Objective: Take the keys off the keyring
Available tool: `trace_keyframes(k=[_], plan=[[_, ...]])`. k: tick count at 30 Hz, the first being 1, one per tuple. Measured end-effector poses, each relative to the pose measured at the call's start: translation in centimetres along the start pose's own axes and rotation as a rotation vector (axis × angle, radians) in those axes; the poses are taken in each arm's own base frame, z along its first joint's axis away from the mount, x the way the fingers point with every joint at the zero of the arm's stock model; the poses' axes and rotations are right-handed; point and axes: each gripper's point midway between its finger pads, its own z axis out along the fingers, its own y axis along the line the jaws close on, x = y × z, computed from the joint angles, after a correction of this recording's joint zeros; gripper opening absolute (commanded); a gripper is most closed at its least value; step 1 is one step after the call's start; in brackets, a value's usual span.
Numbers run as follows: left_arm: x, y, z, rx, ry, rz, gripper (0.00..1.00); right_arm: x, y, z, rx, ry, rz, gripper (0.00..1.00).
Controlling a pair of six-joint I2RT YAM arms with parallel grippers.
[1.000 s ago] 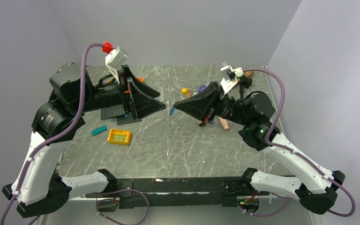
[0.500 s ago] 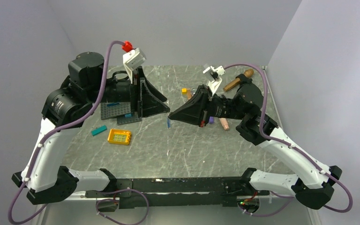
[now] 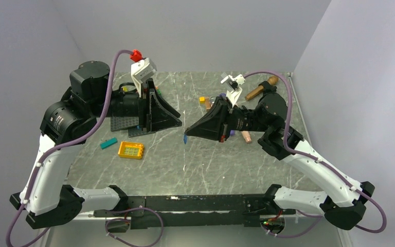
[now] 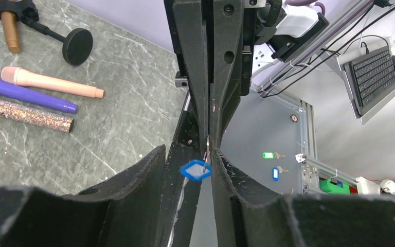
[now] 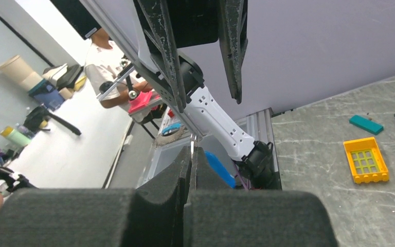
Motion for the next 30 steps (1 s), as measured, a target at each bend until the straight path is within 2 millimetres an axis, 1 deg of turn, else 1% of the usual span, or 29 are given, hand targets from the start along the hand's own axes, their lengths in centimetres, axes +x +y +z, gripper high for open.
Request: trace_keyframes(k=[8,12,16,20,23,24,25,26,27,30], plan=[[0.5,-0.5,0.0,0.035,0.02,-0.01,0.38,0.5,-0.4,0.3,-0.008,0.024,0.011,0.0],[1.0,-0.8,0.1,0.059,0.039,-0.023,0.4,0.5,-0.3,0.3,-0.009,0.023,0.01,0.0],[1.6,-0.7,0.3,0.073,0.058,-0.039,0.36,0.5,-0.3,0.3,-0.009,0.023,0.01,0.0],[2.3,-0.5,0.6,0.079,0.08,-0.064,0.27,0.5,-0.3,0.3,-0.009,0.023,0.01,0.0],[2.6,-0.6,0.8,0.086,0.088,-0.069,0.22,0.5,-0.4,0.3,-0.008,0.023,0.01,0.0],[2.6,-0.7,0.8,0.089,0.09,-0.068,0.19,0.5,-0.4,0.3,-0.008,0.023,0.009,0.0],[2.6,-0.8,0.8,0.092,0.091,-0.068,0.13,0.5,-0.4,0.3,-0.008,0.023,0.009,0.0],[2.7,-0.9,0.8,0.096,0.093,-0.067,0.04,0.5,-0.4,0.3,-0.008,0.022,0.009,0.0],[2.7,-1.0,0.9,0.099,0.095,-0.069,0.0,0.5,-0.3,0.2,-0.01,0.024,0.01,0.0],[2.9,-1.2,1.1,0.105,0.099,-0.079,0.0,0.6,-0.1,0.1,-0.019,0.03,0.008,0.0]])
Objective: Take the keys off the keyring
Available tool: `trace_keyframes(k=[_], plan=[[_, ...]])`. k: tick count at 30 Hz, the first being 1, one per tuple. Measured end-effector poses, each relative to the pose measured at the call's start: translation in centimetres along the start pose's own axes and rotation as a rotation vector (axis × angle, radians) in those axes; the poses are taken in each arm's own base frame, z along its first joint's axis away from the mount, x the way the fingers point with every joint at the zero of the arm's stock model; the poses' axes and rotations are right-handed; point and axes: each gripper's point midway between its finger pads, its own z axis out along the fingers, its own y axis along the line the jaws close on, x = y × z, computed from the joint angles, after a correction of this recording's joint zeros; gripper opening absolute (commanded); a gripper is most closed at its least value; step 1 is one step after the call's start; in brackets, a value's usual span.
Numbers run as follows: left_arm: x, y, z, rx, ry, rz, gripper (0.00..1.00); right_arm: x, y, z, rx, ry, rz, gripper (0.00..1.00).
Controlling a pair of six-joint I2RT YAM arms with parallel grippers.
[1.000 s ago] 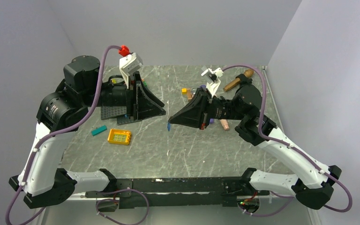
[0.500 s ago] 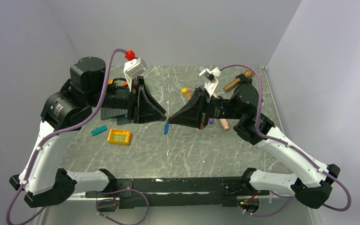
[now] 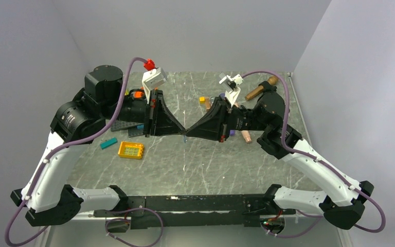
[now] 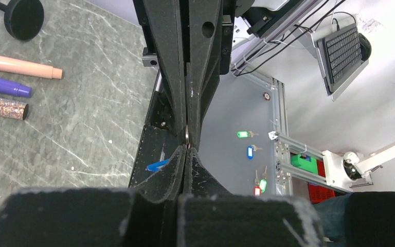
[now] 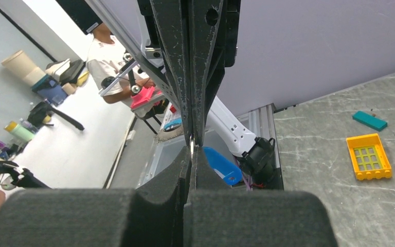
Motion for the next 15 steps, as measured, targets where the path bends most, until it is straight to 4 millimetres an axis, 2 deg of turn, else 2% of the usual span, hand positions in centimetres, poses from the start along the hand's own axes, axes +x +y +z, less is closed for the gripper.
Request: trace_keyframes(k=[8,15], plan=[[-0.6,-0.3,0.1,-0.006,-0.048,0.001,0.0,-0.5,0.2,-0.3,0.0,-0.018,-0.017,0.0],[-2.5,-0.5,-0.5,-0.043,-0.143,0.024,0.0,-2.5,0.5,0.3,-0.017,-0.077,-0.058,0.0]])
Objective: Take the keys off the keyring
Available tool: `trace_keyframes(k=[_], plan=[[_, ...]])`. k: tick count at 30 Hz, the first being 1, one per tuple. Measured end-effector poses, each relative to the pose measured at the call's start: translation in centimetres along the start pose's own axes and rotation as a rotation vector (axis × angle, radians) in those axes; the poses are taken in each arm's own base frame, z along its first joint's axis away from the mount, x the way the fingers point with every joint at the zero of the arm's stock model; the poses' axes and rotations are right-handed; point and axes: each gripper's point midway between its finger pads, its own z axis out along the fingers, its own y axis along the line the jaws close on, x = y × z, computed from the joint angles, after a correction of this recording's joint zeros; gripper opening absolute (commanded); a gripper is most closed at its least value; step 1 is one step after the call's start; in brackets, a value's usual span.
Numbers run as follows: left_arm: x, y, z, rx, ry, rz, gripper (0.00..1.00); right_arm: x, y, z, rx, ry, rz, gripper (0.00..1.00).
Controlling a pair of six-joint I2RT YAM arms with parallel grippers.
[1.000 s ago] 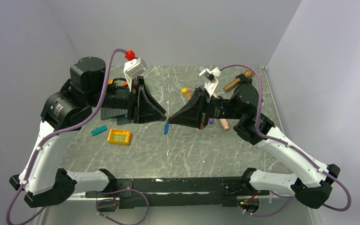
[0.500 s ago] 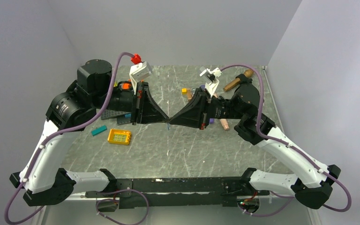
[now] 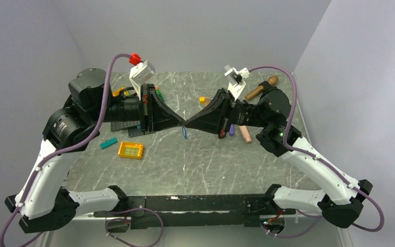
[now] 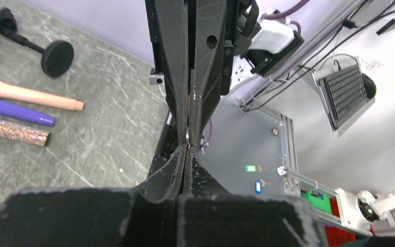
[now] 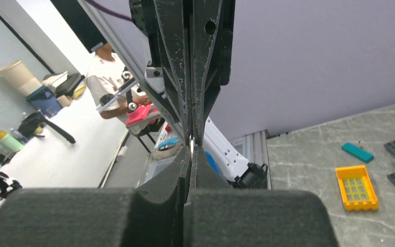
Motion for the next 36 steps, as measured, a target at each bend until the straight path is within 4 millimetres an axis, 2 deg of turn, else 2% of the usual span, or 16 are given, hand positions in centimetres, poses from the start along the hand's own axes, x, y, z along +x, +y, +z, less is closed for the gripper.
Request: trace_keyframes(k=[7,18,23,25,28,30,34,36], plan=[[-3.0,-0.3,-0.9,-0.053,-0.14,0.043,0.0,-2.9,0.2,1.4,-0.033,-0.081,-0.035,0.0],[-9.2,-1.1,-2.3,-0.1,-0.404,0.099,0.0,-8.9,0.8,3.8,-0.14,-0.218,-0.09,0.0],[-10.5,-1.4,-3.0,-0.109,-0.468,0.108,0.0,-10.0,0.9,4.4,-0.179,-0.248,-0.086,0.0],[-10.6,-1.5,-3.2,-0.113,-0.484,0.106,0.09,-10.1,0.8,4.5,-0.19,-0.253,-0.079,0.0],[-10.2,-1.2,-3.5,-0.128,-0.495,0.095,0.34,-9.7,0.6,4.7,-0.203,-0.237,-0.067,0.0],[-9.8,-1.0,-3.6,-0.136,-0.492,0.088,0.47,-9.2,-0.1,4.7,-0.191,-0.23,-0.051,0.0],[-8.1,-0.3,-3.8,-0.166,-0.455,0.066,0.7,-6.8,-2.5,3.7,-0.117,-0.212,0.016,0.0],[-7.3,-0.3,-4.1,-0.173,-0.448,0.053,0.75,-4.8,-4.5,2.7,-0.06,-0.187,0.08,0.0]])
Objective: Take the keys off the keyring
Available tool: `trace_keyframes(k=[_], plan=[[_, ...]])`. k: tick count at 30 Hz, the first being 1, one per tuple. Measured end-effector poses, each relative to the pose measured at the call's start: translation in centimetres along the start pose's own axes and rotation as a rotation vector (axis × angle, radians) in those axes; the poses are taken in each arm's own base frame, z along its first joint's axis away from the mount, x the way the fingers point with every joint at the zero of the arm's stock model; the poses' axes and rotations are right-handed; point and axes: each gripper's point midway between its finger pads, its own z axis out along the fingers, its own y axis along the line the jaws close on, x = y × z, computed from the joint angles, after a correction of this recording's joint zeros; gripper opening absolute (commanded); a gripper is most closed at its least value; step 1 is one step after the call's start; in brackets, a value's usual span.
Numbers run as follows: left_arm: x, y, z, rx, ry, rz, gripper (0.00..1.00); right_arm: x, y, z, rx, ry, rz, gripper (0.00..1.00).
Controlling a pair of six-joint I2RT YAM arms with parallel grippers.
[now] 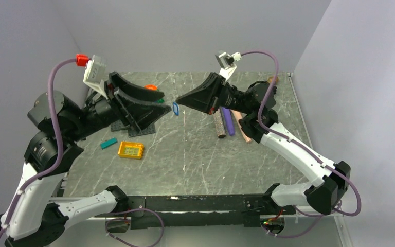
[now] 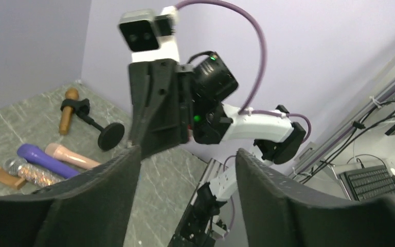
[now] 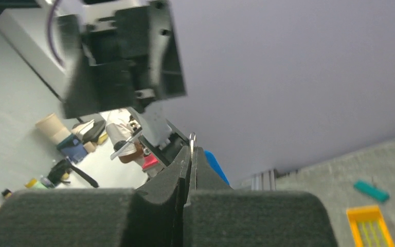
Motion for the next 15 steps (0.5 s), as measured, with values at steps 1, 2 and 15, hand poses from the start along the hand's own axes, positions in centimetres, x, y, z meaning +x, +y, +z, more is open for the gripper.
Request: trace_keyframes(k=[1,2,15], plan=[[0.5,0.0,-0.5,-0.002,0.006,-0.005,0.76,0.6,-0.9,-0.5,0.027,0.011,0.026,0.0],[0.9,0.0,-0.9,-0.005,0.013,-0.01,0.77,1.4,-2.1,-1.2,0.065,0.032,0.064,0.0],[7.8,3.4,-4.5,-0.165,0.223,-0.064,0.76,8.6,-9.4,-6.4,0.462,0.258,0.414,0.0]])
